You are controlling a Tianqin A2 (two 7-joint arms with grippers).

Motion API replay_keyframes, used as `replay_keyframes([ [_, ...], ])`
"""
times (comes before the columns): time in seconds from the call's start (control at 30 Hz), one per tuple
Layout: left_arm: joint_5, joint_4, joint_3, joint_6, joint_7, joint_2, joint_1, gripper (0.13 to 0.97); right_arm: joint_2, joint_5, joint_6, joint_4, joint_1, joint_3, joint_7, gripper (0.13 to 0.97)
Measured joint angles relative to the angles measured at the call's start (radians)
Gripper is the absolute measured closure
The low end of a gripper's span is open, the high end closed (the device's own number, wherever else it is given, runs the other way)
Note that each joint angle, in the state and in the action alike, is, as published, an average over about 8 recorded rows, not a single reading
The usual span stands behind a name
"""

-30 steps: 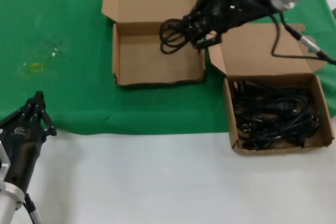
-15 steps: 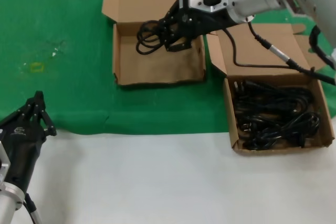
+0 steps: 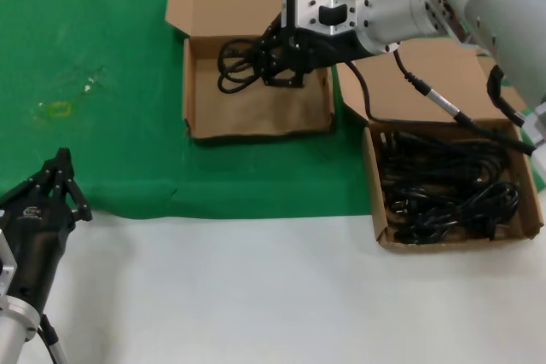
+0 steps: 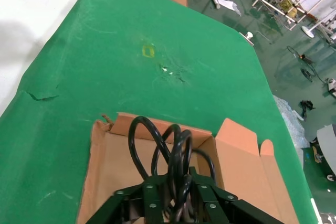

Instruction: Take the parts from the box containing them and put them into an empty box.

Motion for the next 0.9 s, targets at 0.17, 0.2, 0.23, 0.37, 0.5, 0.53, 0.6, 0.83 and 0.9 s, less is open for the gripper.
replay_keyframes([
  [0.17, 0.0, 0.0, 0.0, 0.0, 0.0, 0.0, 0.0, 0.953, 0.0, 0.043, 0.004, 0.002, -0.005, -0.035, -0.004, 0.902],
  [0.2, 0.0, 0.0, 0.0, 0.0, 0.0, 0.0, 0.0, 0.953, 0.0, 0.05, 0.004, 0.002, -0.006, -0.039, -0.006, 0.896],
  [0.23, 0.0, 0.0, 0.0, 0.0, 0.0, 0.0, 0.0, 0.953, 0.0, 0.055, 0.004, 0.001, -0.006, -0.043, -0.008, 0.891],
  [0.37, 0.0, 0.0, 0.0, 0.0, 0.0, 0.0, 0.0, 0.953, 0.0, 0.064, 0.002, -0.005, -0.005, -0.045, -0.018, 0.867],
  [0.5, 0.0, 0.0, 0.0, 0.0, 0.0, 0.0, 0.0, 0.953, 0.0, 0.053, 0.001, -0.018, -0.003, -0.03, -0.031, 0.81],
  [0.53, 0.0, 0.0, 0.0, 0.0, 0.0, 0.0, 0.0, 0.953, 0.0, 0.048, 0.001, -0.023, -0.002, -0.025, -0.034, 0.796],
  [0.6, 0.0, 0.0, 0.0, 0.0, 0.0, 0.0, 0.0, 0.953, 0.0, 0.036, 0.002, -0.031, -0.001, -0.012, -0.042, 0.768],
  [0.83, 0.0, 0.0, 0.0, 0.0, 0.0, 0.0, 0.0, 0.953, 0.004, -0.012, 0.019, -0.053, 0.0, 0.032, -0.066, 0.63],
  [0.9, 0.0, 0.0, 0.0, 0.0, 0.0, 0.0, 0.0, 0.953, 0.007, -0.025, 0.029, -0.055, 0.0, 0.042, -0.072, 0.584],
])
